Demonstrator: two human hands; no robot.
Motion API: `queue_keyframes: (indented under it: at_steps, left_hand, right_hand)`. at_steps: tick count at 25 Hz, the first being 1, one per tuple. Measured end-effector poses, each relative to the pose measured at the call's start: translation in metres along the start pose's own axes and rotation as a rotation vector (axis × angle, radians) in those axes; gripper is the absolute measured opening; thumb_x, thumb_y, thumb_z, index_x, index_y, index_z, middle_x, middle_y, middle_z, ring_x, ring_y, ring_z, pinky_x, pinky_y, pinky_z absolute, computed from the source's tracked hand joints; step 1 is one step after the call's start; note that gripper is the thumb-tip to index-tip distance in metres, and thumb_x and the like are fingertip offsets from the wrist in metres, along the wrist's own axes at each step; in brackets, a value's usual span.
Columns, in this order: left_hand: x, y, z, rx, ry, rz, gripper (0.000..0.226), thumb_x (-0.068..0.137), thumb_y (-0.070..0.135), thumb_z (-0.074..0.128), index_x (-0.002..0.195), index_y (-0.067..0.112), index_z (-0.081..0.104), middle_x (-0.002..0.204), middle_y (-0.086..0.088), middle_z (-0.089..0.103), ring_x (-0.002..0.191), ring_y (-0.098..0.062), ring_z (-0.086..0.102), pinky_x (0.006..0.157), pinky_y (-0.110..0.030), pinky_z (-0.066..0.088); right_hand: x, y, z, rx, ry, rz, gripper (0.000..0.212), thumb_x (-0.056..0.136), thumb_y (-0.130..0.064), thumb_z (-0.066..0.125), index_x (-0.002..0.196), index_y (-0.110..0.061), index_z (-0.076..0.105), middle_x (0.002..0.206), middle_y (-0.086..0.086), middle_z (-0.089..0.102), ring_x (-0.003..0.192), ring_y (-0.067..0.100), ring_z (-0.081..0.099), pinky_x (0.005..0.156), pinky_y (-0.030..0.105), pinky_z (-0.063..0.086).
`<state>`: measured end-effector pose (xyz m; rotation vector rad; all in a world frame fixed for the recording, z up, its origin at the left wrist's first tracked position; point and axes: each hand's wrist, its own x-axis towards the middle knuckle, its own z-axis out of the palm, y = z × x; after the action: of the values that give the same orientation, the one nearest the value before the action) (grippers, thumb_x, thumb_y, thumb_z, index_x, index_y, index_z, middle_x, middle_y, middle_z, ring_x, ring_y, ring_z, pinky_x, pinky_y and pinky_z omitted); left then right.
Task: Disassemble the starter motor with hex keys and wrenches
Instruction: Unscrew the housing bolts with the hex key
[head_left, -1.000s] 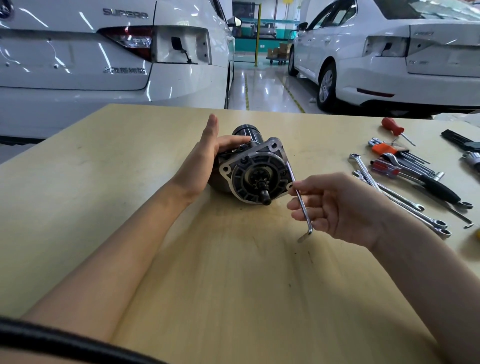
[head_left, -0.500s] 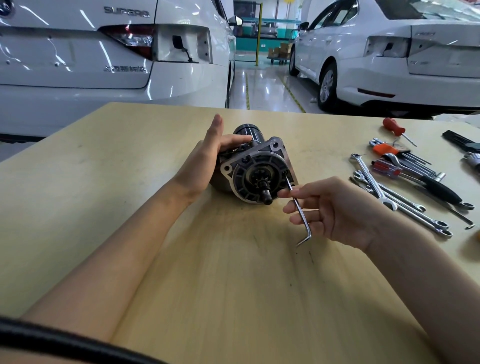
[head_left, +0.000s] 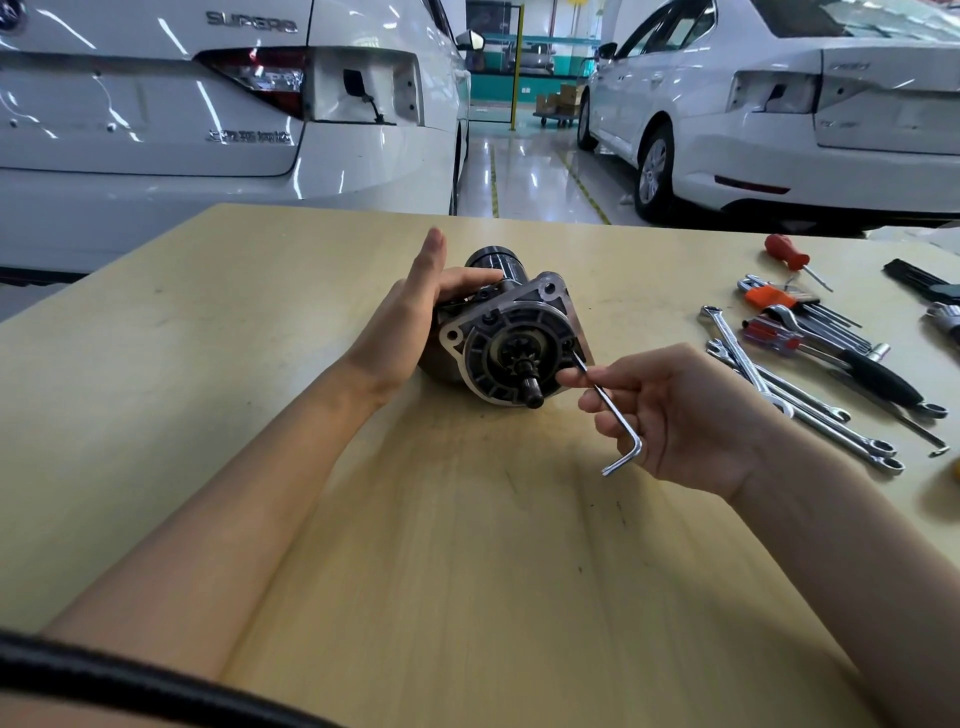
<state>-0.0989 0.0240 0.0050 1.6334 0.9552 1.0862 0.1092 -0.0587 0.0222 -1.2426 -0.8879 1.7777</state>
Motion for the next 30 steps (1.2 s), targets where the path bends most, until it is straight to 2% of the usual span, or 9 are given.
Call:
queue_keyframes:
  at_steps: [4,7,11,14,18,30]
  left_hand:
    - [0.0,0.0,-0.001,0.011,-0.004,0.0,0.072,0.097,0.06,0.007,0.117,0.026,0.067,0.12,0.005,0.068,0.114,-0.006,0.061,0.106,-0.032,0.04]
    - [-0.001,0.003,0.0,0.029,-0.003,0.017,0.063,0.094,0.06,0.019,0.115,0.025,0.068,0.119,0.005,0.069,0.112,-0.005,0.062,0.101,-0.028,0.043]
    - [-0.006,0.007,0.003,0.054,-0.005,0.075,0.028,0.101,0.032,0.044,0.11,0.021,0.069,0.103,0.009,0.073,0.098,0.0,0.066,0.08,-0.012,0.047]
    - [-0.006,0.008,0.003,0.084,0.023,0.108,0.023,0.099,0.02,0.051,0.115,0.014,0.067,0.108,0.005,0.07,0.1,0.001,0.064,0.083,-0.01,0.045]
    - [-0.007,0.009,0.004,0.054,0.019,0.087,0.024,0.1,0.018,0.049,0.114,0.013,0.067,0.113,-0.002,0.07,0.11,-0.011,0.064,0.097,-0.021,0.047]
    - [-0.005,0.008,0.004,0.055,0.028,0.065,0.028,0.102,0.021,0.044,0.115,0.012,0.067,0.112,-0.003,0.07,0.108,-0.016,0.065,0.1,-0.033,0.047]
  right_hand:
    - [0.0,-0.001,0.0,0.027,-0.005,-0.004,0.022,0.066,-0.008,0.06,0.077,-0.003,0.077,0.059,0.006,0.064,0.041,0.011,0.06,0.036,0.015,0.046]
    - [0.0,0.0,0.001,0.027,-0.003,-0.003,0.021,0.066,-0.007,0.06,0.077,-0.003,0.077,0.059,0.006,0.065,0.042,0.011,0.061,0.036,0.016,0.046]
    - [0.0,0.001,0.002,0.045,-0.014,0.002,0.022,0.067,-0.006,0.061,0.084,-0.003,0.074,0.063,0.006,0.066,0.046,0.011,0.063,0.038,0.017,0.048]
    - [0.001,0.001,0.003,0.087,-0.033,0.026,0.017,0.068,-0.005,0.062,0.077,-0.004,0.076,0.065,0.006,0.067,0.049,0.012,0.066,0.041,0.018,0.052]
    - [0.001,0.002,0.003,0.087,-0.03,0.027,0.018,0.067,-0.006,0.064,0.083,-0.004,0.072,0.064,0.006,0.067,0.05,0.011,0.066,0.041,0.018,0.052]
    - [0.009,0.008,0.008,0.109,-0.004,-0.011,0.022,0.063,-0.018,0.073,0.073,-0.01,0.056,0.055,0.003,0.059,0.041,0.008,0.058,0.034,0.015,0.046]
